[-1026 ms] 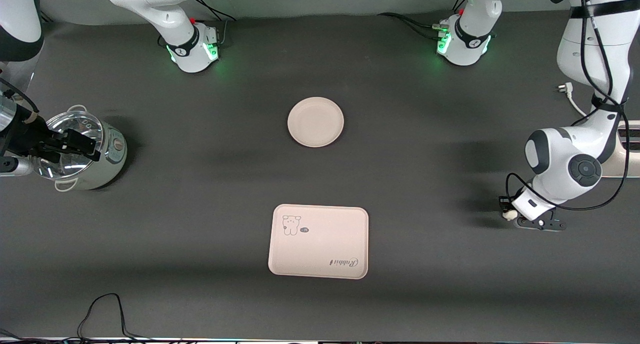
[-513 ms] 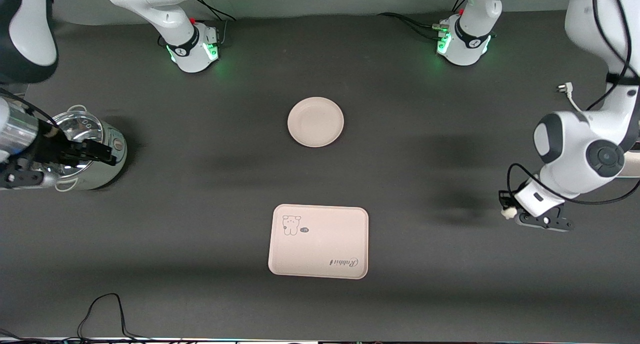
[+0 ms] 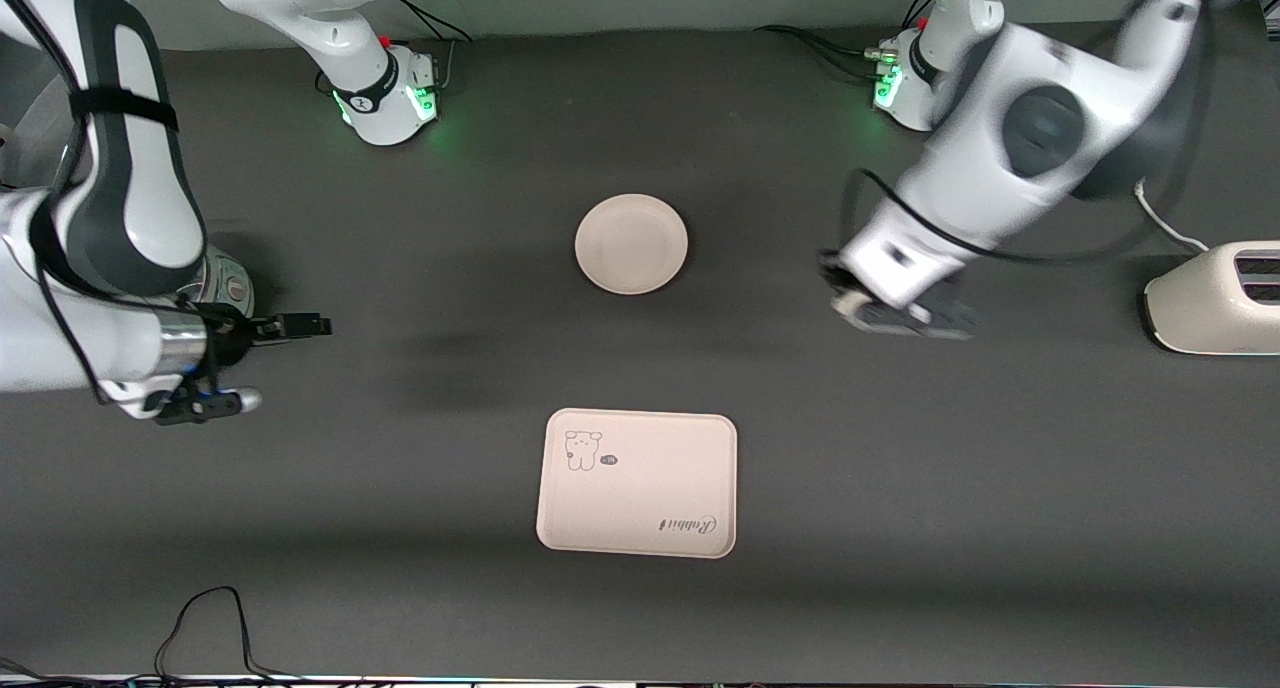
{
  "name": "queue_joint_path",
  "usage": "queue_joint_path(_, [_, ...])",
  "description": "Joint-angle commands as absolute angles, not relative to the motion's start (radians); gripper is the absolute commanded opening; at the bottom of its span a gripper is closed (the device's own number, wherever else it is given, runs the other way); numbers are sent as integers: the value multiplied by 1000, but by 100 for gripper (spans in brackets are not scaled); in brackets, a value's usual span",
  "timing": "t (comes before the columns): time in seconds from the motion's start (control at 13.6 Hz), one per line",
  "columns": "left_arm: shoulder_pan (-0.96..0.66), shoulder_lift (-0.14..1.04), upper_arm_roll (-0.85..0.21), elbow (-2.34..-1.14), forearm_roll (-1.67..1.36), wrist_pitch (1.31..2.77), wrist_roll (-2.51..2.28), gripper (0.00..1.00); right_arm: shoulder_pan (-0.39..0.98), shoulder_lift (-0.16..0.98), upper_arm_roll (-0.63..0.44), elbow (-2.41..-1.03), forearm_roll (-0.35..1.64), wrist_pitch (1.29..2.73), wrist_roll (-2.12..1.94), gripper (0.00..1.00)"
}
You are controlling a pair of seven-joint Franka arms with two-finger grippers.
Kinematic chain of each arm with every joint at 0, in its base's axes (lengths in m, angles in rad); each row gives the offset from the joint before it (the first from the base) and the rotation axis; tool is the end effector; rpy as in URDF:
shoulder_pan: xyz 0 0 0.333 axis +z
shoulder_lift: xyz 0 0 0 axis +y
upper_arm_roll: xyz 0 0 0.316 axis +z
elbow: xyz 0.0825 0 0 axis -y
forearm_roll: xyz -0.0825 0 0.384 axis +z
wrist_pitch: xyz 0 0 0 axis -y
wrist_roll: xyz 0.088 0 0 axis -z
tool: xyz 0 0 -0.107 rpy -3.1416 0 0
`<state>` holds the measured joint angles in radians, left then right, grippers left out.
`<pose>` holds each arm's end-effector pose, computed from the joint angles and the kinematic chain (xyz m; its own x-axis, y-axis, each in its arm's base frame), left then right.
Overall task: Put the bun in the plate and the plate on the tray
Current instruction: 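Carry the bun with the left gripper over the white plate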
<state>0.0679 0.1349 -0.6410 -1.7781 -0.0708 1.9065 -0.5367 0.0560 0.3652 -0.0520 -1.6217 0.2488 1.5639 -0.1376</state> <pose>0.5072 -0.3150 0.4923 0.9981 -0.0126 -0.0604 -0.0043 -0.9908 0.1354 0.6119 0.0321 0.3881 0.9162 0.1344 -0.3776 0.0338 -0.9646 -0.2615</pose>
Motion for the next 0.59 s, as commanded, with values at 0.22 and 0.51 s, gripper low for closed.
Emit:
queue_joint_path(0.22, [-191, 317, -724, -1821, 149, 2162, -1024, 17, 209, 315, -60, -1819, 278, 1728, -156, 100])
queue_joint_path(0.51, [-290, 503, -724, -1822, 417, 2259, -1233, 17, 222, 321, -58, -1902, 279, 1844, -156, 100])
